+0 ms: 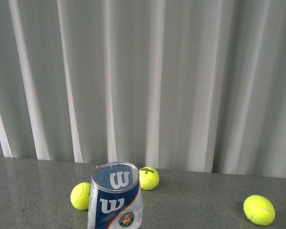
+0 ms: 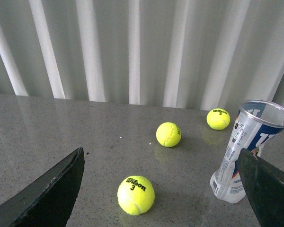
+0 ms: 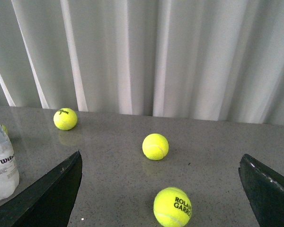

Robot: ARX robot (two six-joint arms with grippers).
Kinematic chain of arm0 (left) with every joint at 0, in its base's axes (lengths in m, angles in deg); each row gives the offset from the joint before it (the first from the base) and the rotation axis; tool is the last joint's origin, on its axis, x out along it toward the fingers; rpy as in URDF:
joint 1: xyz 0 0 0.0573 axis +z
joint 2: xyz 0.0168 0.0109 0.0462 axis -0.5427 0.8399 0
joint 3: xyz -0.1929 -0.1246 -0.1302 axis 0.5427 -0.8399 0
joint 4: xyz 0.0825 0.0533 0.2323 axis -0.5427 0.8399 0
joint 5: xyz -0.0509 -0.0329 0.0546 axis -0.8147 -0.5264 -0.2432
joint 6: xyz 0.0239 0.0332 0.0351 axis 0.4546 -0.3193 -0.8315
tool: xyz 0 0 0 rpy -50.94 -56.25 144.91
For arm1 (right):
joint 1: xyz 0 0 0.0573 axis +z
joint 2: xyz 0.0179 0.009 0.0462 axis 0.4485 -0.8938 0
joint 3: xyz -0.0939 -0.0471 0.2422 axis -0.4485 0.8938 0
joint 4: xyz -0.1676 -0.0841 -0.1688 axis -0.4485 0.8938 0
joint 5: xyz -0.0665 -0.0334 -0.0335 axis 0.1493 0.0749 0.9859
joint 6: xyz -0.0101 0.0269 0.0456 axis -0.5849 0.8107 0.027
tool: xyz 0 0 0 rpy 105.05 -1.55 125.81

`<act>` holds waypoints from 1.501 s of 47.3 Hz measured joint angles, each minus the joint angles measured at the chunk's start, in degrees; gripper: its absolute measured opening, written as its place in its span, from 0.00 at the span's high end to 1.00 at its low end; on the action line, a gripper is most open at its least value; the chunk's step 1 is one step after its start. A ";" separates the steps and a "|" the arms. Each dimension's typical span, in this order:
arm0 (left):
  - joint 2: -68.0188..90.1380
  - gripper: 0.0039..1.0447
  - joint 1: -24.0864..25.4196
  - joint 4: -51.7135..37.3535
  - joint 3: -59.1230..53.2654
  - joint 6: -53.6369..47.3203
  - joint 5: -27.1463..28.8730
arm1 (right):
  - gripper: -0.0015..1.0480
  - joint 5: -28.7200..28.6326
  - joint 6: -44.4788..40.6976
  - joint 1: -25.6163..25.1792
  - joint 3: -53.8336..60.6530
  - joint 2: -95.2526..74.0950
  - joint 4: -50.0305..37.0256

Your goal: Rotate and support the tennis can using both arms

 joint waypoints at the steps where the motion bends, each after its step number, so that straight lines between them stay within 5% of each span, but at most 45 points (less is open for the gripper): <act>1: 0.00 0.06 0.00 0.00 0.00 0.00 0.00 | 0.07 0.00 0.00 0.00 0.00 0.00 0.00; 71: 0.00 0.06 0.00 0.00 0.00 0.00 0.00 | 0.07 0.00 0.00 0.00 0.00 0.00 0.00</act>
